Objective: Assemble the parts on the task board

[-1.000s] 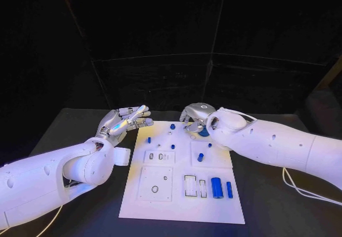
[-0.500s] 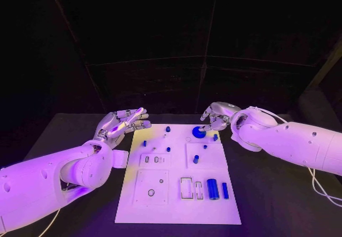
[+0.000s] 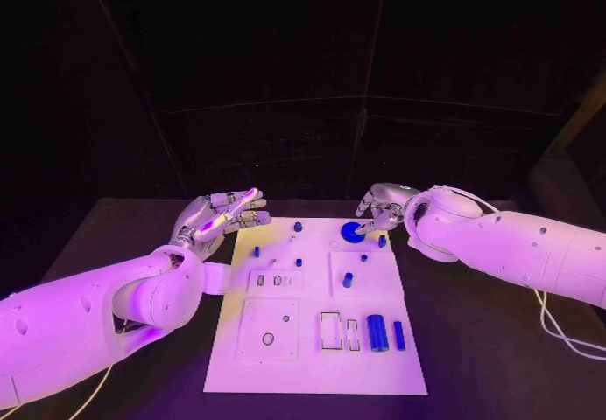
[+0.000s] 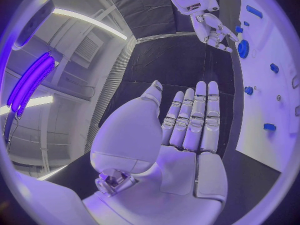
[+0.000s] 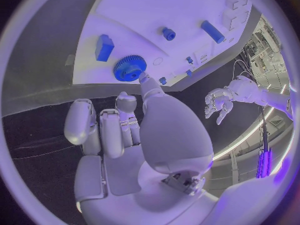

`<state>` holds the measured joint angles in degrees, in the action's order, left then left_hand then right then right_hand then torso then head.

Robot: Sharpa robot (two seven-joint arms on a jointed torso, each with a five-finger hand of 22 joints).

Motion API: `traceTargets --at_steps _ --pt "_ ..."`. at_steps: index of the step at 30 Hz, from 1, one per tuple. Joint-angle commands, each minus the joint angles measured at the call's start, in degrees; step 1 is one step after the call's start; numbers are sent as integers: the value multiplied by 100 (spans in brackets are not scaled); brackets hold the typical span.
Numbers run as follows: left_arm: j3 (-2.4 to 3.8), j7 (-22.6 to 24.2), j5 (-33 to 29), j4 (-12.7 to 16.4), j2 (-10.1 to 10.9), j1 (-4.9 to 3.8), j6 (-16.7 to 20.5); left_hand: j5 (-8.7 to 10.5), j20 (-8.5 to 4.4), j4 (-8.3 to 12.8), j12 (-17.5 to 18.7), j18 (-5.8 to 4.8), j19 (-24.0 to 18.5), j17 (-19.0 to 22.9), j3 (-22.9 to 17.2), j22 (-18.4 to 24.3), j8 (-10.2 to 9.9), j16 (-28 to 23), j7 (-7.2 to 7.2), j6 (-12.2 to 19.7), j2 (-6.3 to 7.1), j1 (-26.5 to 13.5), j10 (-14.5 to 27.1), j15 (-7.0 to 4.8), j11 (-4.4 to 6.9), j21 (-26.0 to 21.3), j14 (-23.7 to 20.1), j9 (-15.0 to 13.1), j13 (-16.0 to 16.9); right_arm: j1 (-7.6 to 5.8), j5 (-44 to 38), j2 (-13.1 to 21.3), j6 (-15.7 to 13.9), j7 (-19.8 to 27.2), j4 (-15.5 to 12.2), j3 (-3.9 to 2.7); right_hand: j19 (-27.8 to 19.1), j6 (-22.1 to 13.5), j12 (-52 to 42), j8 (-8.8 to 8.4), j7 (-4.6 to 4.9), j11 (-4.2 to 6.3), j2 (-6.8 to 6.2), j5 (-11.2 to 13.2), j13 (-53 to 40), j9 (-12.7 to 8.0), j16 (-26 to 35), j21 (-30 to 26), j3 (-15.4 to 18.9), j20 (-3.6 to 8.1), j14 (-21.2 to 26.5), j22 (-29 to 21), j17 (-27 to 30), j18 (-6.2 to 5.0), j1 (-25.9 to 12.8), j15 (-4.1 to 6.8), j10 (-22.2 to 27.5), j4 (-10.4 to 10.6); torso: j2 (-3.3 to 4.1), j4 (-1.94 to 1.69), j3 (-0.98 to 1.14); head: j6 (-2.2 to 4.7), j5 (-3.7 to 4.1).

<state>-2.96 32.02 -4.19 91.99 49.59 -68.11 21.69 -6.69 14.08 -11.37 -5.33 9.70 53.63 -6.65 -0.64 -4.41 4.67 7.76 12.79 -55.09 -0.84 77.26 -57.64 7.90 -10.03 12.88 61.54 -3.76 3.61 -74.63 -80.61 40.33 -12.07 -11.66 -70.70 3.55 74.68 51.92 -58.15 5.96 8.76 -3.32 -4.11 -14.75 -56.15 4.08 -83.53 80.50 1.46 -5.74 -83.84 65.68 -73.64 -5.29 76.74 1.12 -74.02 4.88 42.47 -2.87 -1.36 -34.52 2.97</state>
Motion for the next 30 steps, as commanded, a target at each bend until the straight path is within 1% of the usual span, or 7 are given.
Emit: traceTargets --at_steps 1,5,6,13,19,26,30 --pt "4 30 38 -7 -18 -7 -88 19 6 41 -2 86 38 -7 -4 9 19 -25 -4 -33 -64 -11 -44 -13 -8 -21 28 -6 7 -12 -46 -68 193 -37 78 -1 53 -55 -140 44 3 -27 1 -6 -154 -3 -41 33 31 8 -332 41 -68 41 111 -45 -57 -28 -4 -16 -11 -11 22" --pt "4 27 38 -22 -26 -7 -95 19 6 41 -2 86 38 -7 -4 9 19 -25 -4 -33 -64 -11 -44 -13 -8 -21 28 -6 7 -11 -52 -147 251 -27 153 -1 56 -63 -300 61 7 -30 41 -82 -333 -1 -73 43 49 3 -342 57 -140 43 192 -51 -104 -51 0 -12 -6 -8 -7" --pt "4 26 38 -25 -28 -8 -96 19 6 43 1 86 40 -7 -4 10 16 -28 -4 -30 -65 -9 -43 -13 -8 -23 29 -4 6 -10 -53 -169 278 -26 174 0 58 -64 -346 64 8 -32 48 -95 -382 0 -81 46 54 1 -345 63 -160 44 205 -52 -120 -55 -2 -3 -7 -13 -11" --pt "4 23 38 -40 -38 -8 -101 19 5 44 2 86 41 -7 -4 11 15 -29 -4 -29 -65 -9 -43 -13 -9 -24 29 -4 5 2 -89 -284 478 -35 275 1 57 -73 -442 74 12 -36 74 -133 -487 -1 -103 52 69 -3 -352 70 -208 45 248 -57 -144 -68 -4 -4 -8 -47 -6" --pt "4 20 38 -46 -36 -8 -102 19 5 44 2 86 41 -7 -4 11 15 -29 -4 -29 -65 -9 -43 -13 -9 -24 29 -4 5 15 -113 -327 621 -50 320 2 58 -71 -456 77 12 -36 79 -137 -502 0 -111 53 70 -4 -355 73 -229 45 254 -57 -148 -69 -4 -2 -6 -53 -17" --pt "4 14 38 -52 -34 -8 -98 19 5 46 10 85 44 -6 -2 14 8 -35 1 -24 -65 -11 -38 -12 -11 -29 29 -1 3 25 -149 -344 731 -77 361 4 61 -69 -474 82 13 -37 89 -141 -524 1 -116 57 72 -5 -357 81 -241 47 264 -58 -150 -71 -5 2 -1 -66 -6" --pt "4 12 38 -55 -34 -8 -99 19 5 46 10 85 44 -6 -2 14 8 -35 1 -24 -65 -11 -38 -12 -11 -29 29 -1 3 28 -220 -343 750 -86 384 4 60 -60 -513 96 12 -37 112 -169 -568 3 -121 59 72 -7 -357 86 -251 47 290 -59 -154 -79 -2 -4 1 -70 4"
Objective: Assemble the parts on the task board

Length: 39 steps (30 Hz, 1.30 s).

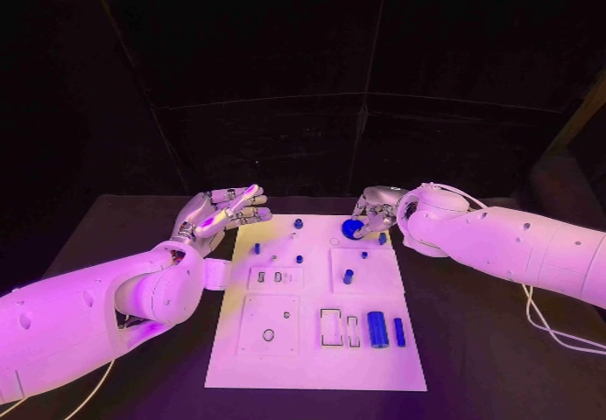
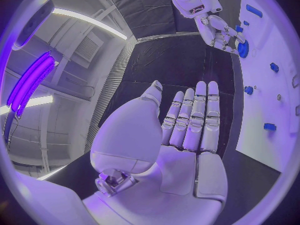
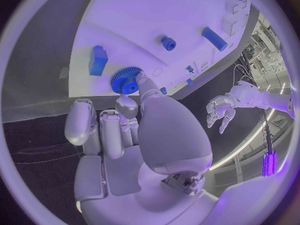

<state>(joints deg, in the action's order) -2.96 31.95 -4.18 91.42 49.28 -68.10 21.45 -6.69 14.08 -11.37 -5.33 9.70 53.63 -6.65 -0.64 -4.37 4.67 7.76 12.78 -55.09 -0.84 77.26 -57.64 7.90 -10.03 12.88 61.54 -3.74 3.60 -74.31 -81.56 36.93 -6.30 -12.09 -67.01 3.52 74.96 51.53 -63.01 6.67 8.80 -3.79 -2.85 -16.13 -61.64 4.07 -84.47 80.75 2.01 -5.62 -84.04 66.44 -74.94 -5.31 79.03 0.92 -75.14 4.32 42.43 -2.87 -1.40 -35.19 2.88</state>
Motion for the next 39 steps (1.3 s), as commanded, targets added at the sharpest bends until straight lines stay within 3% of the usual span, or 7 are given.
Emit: traceTargets --at_steps 1,4,15,22,33,39 --pt "5 17 38 1 -3 -9 -74 19 4 46 10 85 44 -6 -2 9 8 -35 1 -24 -65 -11 -39 -12 -11 -29 29 -2 4 -3 -142 -2 177 -44 23 7 31 -17 -42 28 9 11 -8 -41 -37 6 -29 35 17 -20 -337 10 -125 49 70 -40 -47 -27 0 -4 4 -4 14" --pt "5 16 38 -3 -4 -9 -73 19 4 46 10 85 44 -6 -2 9 8 -35 1 -24 -65 -11 -39 -12 -11 -29 29 -2 4 -1 -184 0 191 -43 37 7 38 10 -97 53 5 14 20 -52 -100 11 -36 44 6 -21 -338 28 -140 51 114 -39 -61 -46 -2 -5 4 -3 13" --pt "5 9 38 -16 -14 -9 -77 19 4 48 16 84 46 -6 -1 11 4 -39 5 -20 -66 -11 -34 -11 -14 -32 29 0 2 27 -304 -47 69 -29 29 7 87 314 -343 229 -45 57 207 285 -381 44 -53 91 -173 -2 -339 128 -185 68 259 -9 -171 -109 1 -3 5 -18 25" --pt "5 -14 38 -19 -10 -9 -99 19 4 48 16 84 46 -6 -1 11 4 -39 5 -20 -66 -11 -34 -11 -14 -32 29 0 2 56 -481 -71 -193 -193 -29 7 166 512 -449 299 -99 103 175 352 -496 55 -49 142 -195 30 -337 251 -182 92 190 29 -251 -89 -2 -11 0 -6 37" --pt "5 -44 38 -12 3 -9 -126 20 5 50 25 83 48 -6 1 15 -3 -47 9 -14 -68 -13 -27 -9 -18 -39 28 2 0 81 -641 -21 -438 -265 -180 8 259 701 -562 334 -162 165 290 279 -643 53 -60 203 -425 81 -345 398 -220 121 303 84 -340 -142 -3 -9 4 -11 32" --pt "5 -52 38 -14 11 -9 -130 21 5 50 30 82 49 -5 3 17 -7 -50 12 -10 -68 -15 -22 -8 -20 -42 27 3 -1 87 -713 68 -816 -281 -415 7 346 751 -642 291 -171 173 253 17 -754 29 -63 261 -611 102 -349 536 -236 150 240 97 -395 -128 -3 -5 9 0 17"
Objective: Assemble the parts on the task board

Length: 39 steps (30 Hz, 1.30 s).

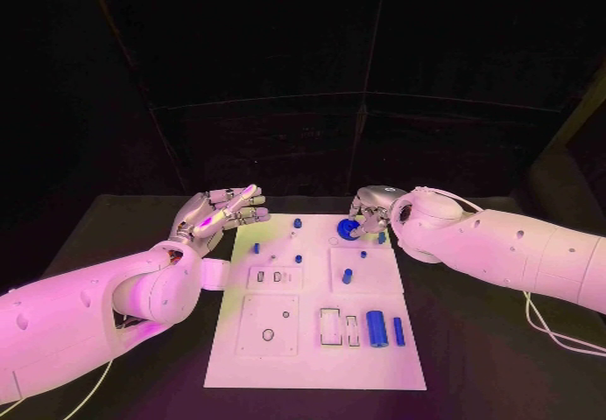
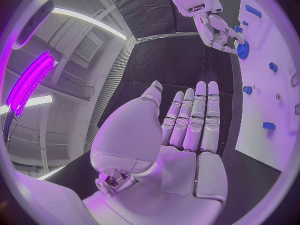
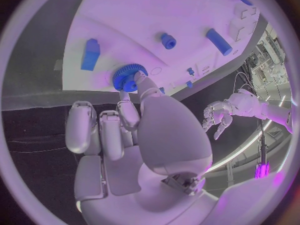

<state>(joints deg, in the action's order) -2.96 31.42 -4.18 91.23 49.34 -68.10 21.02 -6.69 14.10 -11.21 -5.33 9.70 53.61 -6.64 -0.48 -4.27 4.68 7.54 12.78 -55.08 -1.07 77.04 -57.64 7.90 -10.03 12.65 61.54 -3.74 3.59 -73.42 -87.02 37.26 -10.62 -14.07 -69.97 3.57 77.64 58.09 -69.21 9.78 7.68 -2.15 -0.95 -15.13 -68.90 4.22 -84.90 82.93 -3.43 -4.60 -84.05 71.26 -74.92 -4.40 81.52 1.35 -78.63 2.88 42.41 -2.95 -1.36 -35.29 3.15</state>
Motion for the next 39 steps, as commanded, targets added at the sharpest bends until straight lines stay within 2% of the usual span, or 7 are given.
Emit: traceTargets --at_steps 1,6,10,17,20,24,39 --pt "4 0 37 5 7 -9 -88 21 3 34 30 82 51 -5 -14 7 -7 -28 12 -10 -46 7 -22 -8 -20 -20 27 2 0 -1 -217 58 -459 -115 -194 2 105 98 -16 -27 -58 9 44 -120 -26 11 -17 59 -82 1 -347 95 -231 68 -40 52 -44 31 -1 3 5 10 -13" --pt "4 -4 37 5 16 -9 -90 21 3 34 30 82 51 -5 -14 7 -7 -28 12 -10 -46 7 -22 -8 -20 -20 27 2 0 -1 -437 134 -765 -302 -548 1 191 133 -17 -52 -66 15 -36 -254 -50 2 -5 114 -186 5 -342 233 -211 95 -137 58 -54 78 -7 5 -2 26 -7" --pt "4 -7 37 10 17 -9 -96 21 3 34 30 82 51 -5 -14 7 -7 -28 12 -10 -46 7 -22 -8 -20 -20 27 2 0 -2 -631 108 -937 -445 -764 0 214 157 -32 -59 -71 20 -65 -302 -75 1 -8 130 -245 8 -345 271 -223 103 -176 61 -69 101 1 -7 2 47 -8" --pt "4 -10 37 8 16 -9 -106 21 4 35 35 82 51 -5 -11 10 -11 -32 15 -7 -46 5 -18 -6 -22 -24 26 3 -1 -1 -771 -94 -987 -518 -877 0 235 167 -42 -68 -74 22 -77 -281 -92 -1 -7 143 -287 10 -345 306 -223 110 -196 64 -78 115 4 -5 4 38 0" --pt "4 -10 37 10 15 -9 -109 21 4 35 37 82 52 -5 -10 11 -12 -34 16 -6 -46 4 -17 -6 -23 -26 25 3 -1 3 -819 -229 -982 -529 -863 0 243 168 -39 -73 -75 23 -80 -275 -91 -2 -6 148 -304 10 -345 320 -223 112 -197 64 -78 116 3 -5 -3 35 -18" --pt "4 -10 37 10 14 -9 -107 22 4 35 38 81 52 -5 -10 11 -13 -35 16 -6 -47 3 -16 -5 -23 -27 25 3 -1 31 -888 -422 -956 -550 -778 0 250 166 -57 -78 -74 23 -83 -272 -110 -3 -7 153 -317 11 -345 332 -226 115 -199 65 -89 117 4 -1 0 16 -26" --pt "4 -7 37 -7 -2 -9 -101 22 5 35 41 80 51 -4 -9 13 -14 -40 14 -6 -50 2 -16 -4 -24 -31 22 3 -1 252 -938 -1056 -778 -509 -226 -3 257 153 -48 -103 -67 19 -96 -259 -110 -9 0 159 -374 12 -343 346 -214 118 -208 64 -86 122 6 0 6 3 -55"
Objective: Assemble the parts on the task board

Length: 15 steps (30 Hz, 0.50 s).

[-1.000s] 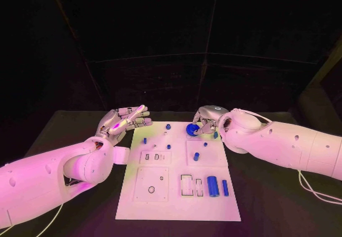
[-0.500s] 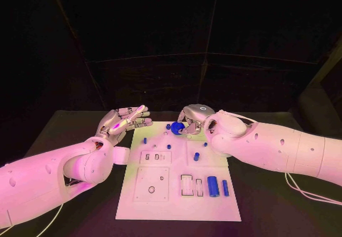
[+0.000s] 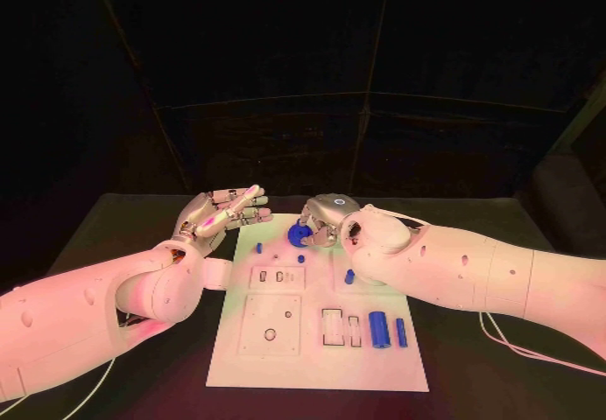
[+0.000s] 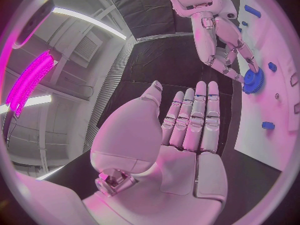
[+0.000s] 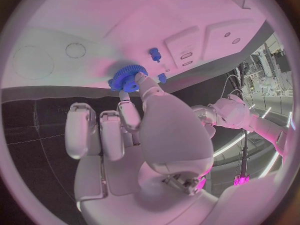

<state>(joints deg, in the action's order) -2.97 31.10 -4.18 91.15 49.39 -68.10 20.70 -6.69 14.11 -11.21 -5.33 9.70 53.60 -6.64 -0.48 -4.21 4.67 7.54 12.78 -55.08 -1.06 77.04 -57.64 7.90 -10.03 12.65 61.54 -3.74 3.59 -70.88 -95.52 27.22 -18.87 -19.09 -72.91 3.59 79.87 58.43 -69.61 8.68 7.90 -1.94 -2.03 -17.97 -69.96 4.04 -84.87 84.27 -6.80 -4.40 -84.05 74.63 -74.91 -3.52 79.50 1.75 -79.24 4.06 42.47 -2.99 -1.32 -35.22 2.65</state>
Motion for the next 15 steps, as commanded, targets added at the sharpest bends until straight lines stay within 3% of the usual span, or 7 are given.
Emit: traceTargets --at_steps 1,10,15 --pt "5 25 37 0 -8 -9 -67 22 4 35 41 81 52 -4 -8 7 -14 -41 14 -6 -50 1 -16 -4 -23 -32 22 3 -1 4 -88 -76 53 -6 96 -6 34 119 -9 7 -90 -1 11 26 -4 8 -3 25 -37 -9 -343 9 -215 29 -6 24 -25 3 -4 6 1 -5 -9" --pt "5 23 37 -9 -22 -10 -63 22 4 35 41 81 52 -4 -8 7 -14 -41 14 -6 -50 1 -16 -4 -23 -32 22 3 -1 22 -89 -227 89 -10 260 -7 34 83 51 -52 -67 -21 -49 150 31 -3 13 28 -127 -18 -336 17 -188 31 -77 9 12 35 -3 6 4 -7 -27" --pt "5 17 37 -13 -26 -10 -63 22 5 35 43 80 50 -3 -7 9 -15 -45 13 -7 -52 -1 -16 -2 -23 -36 19 3 0 23 -89 -278 81 -18 312 -7 25 -106 156 -209 -9 -88 -194 619 101 -19 36 26 -129 -62 -327 12 -157 30 -283 -43 78 145 -1 9 7 -5 -34"
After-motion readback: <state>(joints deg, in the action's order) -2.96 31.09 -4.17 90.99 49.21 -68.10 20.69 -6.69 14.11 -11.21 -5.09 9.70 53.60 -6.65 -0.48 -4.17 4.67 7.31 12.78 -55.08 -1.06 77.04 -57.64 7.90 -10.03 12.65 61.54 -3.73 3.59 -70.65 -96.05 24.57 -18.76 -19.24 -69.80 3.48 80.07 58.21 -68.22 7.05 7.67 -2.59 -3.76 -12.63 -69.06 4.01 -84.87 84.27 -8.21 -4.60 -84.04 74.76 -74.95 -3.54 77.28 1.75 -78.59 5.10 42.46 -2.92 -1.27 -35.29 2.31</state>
